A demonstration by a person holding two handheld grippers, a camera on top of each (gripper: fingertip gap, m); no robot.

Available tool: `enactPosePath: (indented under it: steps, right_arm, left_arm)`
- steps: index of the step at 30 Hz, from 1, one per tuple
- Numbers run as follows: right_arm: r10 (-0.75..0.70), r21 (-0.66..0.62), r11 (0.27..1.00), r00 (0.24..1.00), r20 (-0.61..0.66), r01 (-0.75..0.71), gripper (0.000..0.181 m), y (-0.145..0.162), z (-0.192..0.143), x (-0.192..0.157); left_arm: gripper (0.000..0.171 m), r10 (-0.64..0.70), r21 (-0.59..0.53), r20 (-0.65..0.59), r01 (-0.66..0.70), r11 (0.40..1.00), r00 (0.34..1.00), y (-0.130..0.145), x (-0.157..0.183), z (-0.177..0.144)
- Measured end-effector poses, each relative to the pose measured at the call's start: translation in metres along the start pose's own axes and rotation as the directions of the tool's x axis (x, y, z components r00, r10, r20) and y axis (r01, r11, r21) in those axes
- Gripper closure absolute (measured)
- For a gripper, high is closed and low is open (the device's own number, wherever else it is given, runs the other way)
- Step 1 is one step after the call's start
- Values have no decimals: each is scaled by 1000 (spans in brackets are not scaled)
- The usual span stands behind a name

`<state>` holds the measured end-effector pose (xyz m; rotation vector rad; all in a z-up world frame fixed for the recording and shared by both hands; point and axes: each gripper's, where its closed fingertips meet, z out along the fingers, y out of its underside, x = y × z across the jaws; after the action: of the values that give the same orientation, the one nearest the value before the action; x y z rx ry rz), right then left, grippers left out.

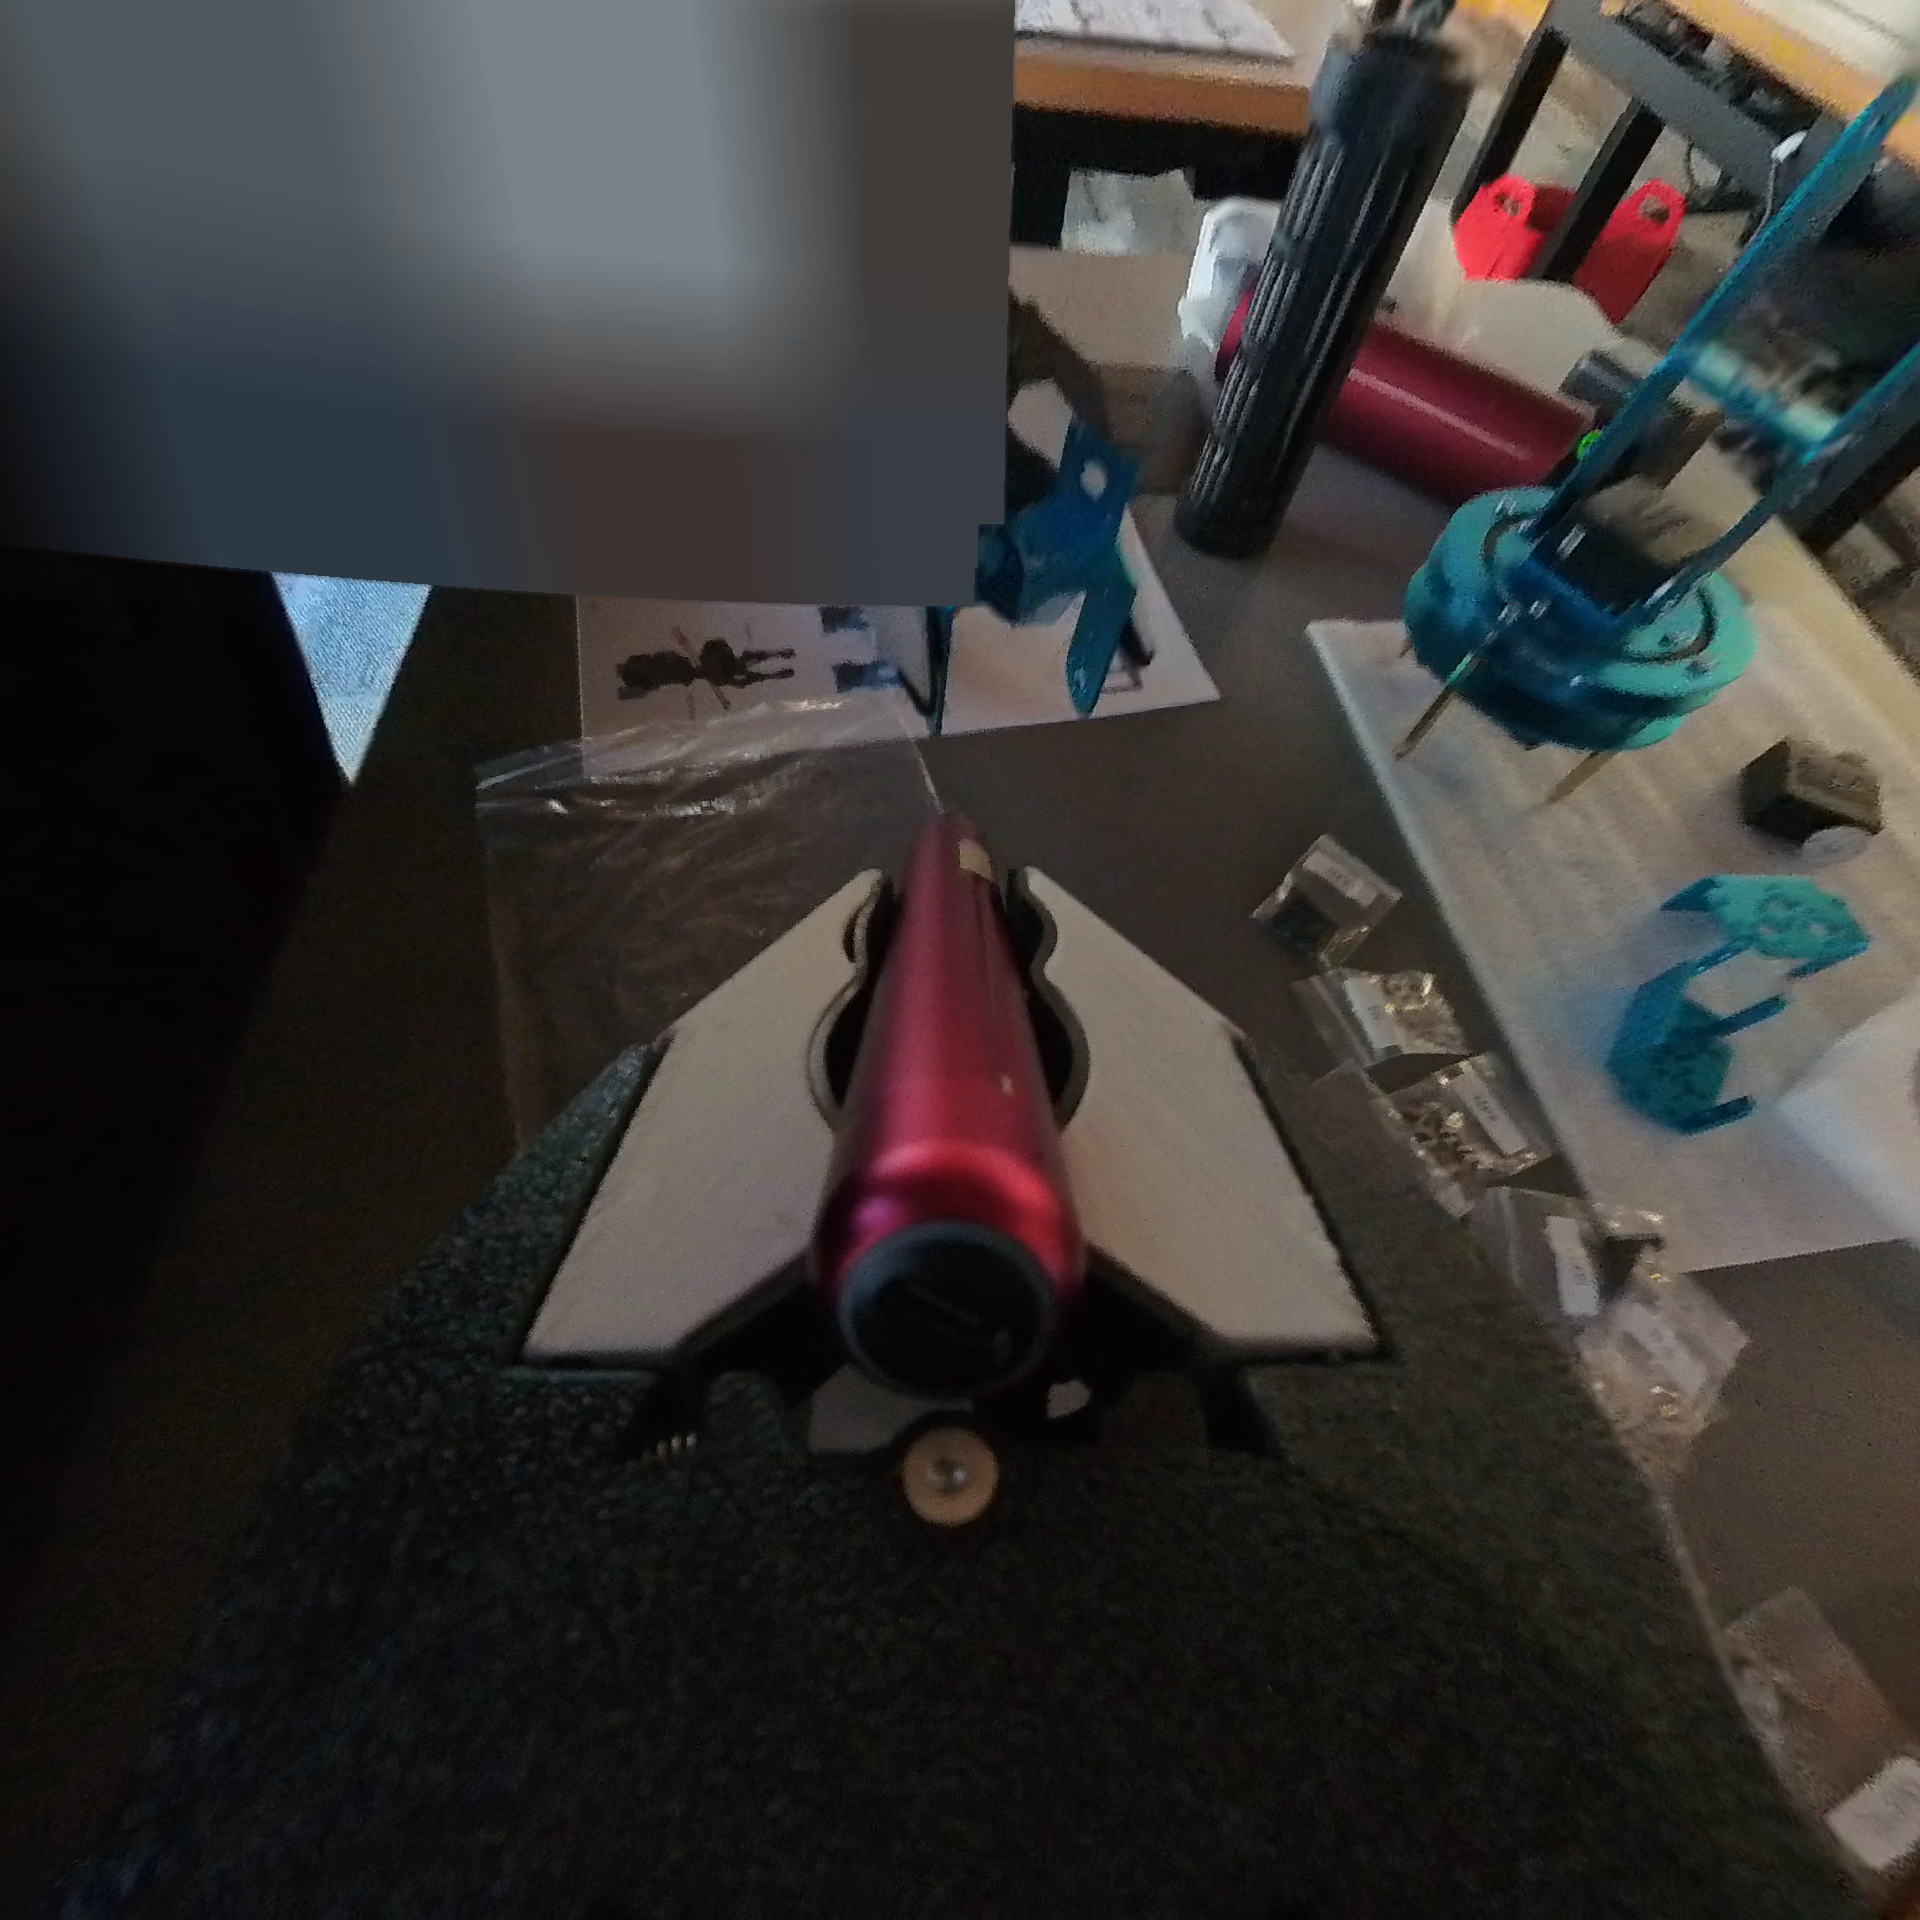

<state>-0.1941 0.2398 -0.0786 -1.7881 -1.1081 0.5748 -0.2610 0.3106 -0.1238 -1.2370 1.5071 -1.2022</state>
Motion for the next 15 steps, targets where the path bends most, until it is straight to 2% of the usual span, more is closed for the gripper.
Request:
enactPosePath:
  steps: [1, 4, 9, 15]
  right_arm:
    - [-5, 14, 1000, 1000, 6, 5, 158, -9, -5, 1]
    - [-12, 44, 999, 1000, 27, 11, 159, -34, -21, 7]
    - [55, 148, 986, 990, 130, -75, 158, -70, -31, 17]
    - [122, 175, 969, 956, 266, -173, 159, -76, -16, 22]
  left_arm:
    - [106, 6, 0, 1, -6, 1000, 1000, 0, 1, 0]
    - [106, 21, 8, 1, -21, 1000, 1000, -2, 3, 0]
    - [106, 103, 5, 11, -103, 995, 995, -3, 9, 2]
    - [106, 181, 8, 8, -181, 983, 983, -4, 19, 5]
